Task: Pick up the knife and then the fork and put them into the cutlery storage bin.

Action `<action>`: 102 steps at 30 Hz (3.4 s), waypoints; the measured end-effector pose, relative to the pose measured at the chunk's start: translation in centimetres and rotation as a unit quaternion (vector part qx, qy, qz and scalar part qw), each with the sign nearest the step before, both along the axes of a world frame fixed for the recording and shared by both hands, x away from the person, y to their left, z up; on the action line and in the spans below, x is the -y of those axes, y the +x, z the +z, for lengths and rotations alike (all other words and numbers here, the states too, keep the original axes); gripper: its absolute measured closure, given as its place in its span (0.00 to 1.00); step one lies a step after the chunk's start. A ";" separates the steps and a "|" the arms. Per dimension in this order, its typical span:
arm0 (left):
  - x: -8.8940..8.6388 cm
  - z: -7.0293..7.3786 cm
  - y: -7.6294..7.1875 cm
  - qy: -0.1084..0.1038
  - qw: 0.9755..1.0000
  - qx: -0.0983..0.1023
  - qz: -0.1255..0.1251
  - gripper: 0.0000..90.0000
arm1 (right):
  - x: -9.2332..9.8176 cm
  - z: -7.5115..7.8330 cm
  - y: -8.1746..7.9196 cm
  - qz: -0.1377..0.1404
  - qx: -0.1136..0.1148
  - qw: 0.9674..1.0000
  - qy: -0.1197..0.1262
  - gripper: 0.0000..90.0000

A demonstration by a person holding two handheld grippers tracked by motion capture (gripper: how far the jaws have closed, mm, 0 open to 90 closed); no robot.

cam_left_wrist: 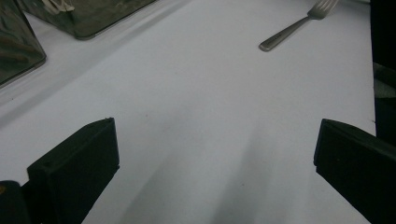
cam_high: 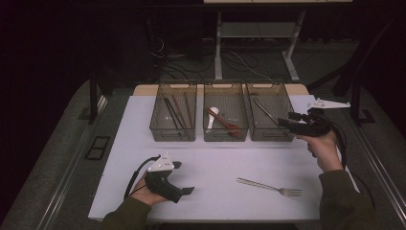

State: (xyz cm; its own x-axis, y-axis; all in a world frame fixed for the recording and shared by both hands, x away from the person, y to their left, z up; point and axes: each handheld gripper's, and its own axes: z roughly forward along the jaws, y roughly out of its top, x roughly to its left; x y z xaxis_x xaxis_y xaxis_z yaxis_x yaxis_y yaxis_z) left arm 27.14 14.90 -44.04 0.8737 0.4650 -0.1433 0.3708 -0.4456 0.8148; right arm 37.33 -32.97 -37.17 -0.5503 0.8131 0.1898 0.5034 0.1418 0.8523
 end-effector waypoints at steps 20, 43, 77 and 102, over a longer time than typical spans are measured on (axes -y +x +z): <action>-0.1 0.1 -0.1 0.004 1.000 0.000 -0.002 0.00 | -0.9 -1.3 -5.8 0.076 0.003 0.997 -0.030 0.38; 0.0 0.1 -0.2 0.004 1.000 0.000 -0.003 0.00 | -3.1 -2.6 -9.1 0.184 -0.061 0.971 -0.137 0.43; 0.1 -0.1 -0.1 0.008 1.000 -0.004 -0.007 0.00 | -8.7 -5.0 -9.4 0.331 -0.150 0.866 -0.343 0.88; 0.1 0.0 -0.2 0.007 1.000 -0.004 -0.007 0.00 | -8.2 -4.6 -9.0 0.326 -0.136 0.878 -0.324 0.94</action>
State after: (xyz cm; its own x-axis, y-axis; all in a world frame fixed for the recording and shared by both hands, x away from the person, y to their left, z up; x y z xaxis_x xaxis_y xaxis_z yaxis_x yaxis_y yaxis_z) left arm 26.96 14.85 -44.05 0.8792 0.4545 -0.1428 0.3702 -0.4631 0.8053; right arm 28.32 -24.75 -41.77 -0.9444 0.3289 0.0000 0.3085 0.8858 0.3467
